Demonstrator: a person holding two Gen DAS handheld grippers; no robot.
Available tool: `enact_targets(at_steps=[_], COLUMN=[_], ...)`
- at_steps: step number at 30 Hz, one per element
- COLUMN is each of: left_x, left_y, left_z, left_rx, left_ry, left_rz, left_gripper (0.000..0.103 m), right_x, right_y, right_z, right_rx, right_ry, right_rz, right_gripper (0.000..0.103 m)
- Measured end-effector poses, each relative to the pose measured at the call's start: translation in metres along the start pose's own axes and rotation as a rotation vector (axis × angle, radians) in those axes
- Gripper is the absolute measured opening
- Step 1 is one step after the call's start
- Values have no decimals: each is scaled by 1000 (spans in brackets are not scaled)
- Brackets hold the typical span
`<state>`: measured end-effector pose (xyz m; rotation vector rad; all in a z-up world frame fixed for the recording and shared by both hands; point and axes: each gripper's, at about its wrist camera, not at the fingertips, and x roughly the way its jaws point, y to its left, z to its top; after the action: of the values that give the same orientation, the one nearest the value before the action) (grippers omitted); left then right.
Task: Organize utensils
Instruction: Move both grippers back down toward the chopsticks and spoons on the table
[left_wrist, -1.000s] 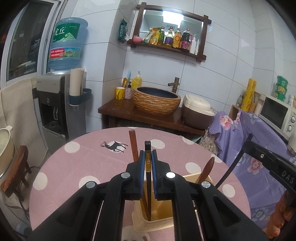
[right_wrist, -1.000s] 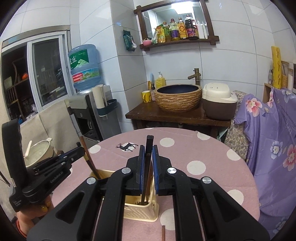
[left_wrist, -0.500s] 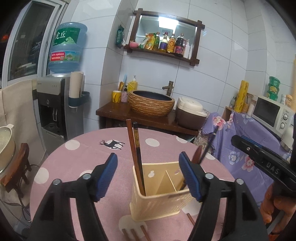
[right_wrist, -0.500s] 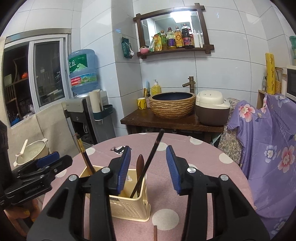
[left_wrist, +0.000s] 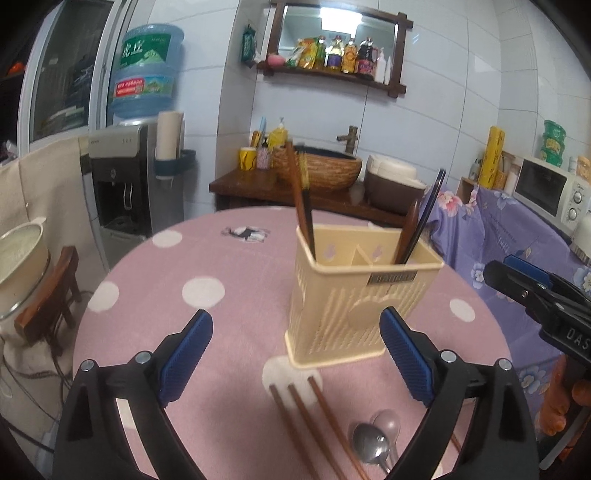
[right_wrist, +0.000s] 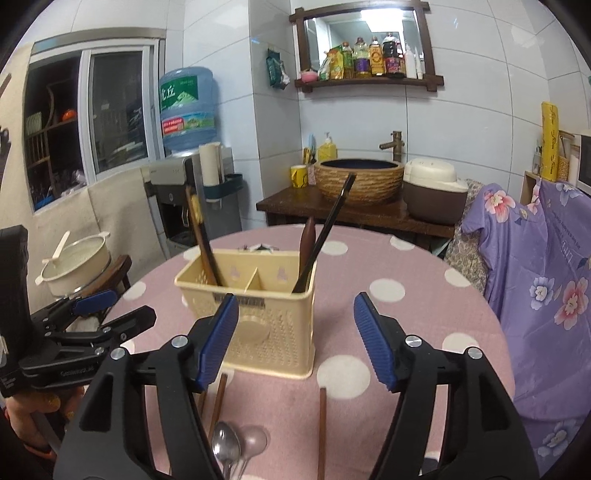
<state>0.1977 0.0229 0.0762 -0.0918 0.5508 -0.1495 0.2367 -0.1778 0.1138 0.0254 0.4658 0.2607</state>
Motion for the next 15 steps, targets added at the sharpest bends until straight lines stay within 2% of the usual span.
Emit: enact_targets(at_steps=[7,15], left_x=[4,1], left_y=[10,21], left_z=[-29,-56], left_rx=[-4,-19], left_ry=[70,121], left_rz=[34,55], left_gripper=[91,91], right_x=[5,5], right_y=[5,8], right_z=[-37,-69], right_rx=[-13,1], right_ry=[87,145], right_rz=[-5,-6], right_gripper=[65,65])
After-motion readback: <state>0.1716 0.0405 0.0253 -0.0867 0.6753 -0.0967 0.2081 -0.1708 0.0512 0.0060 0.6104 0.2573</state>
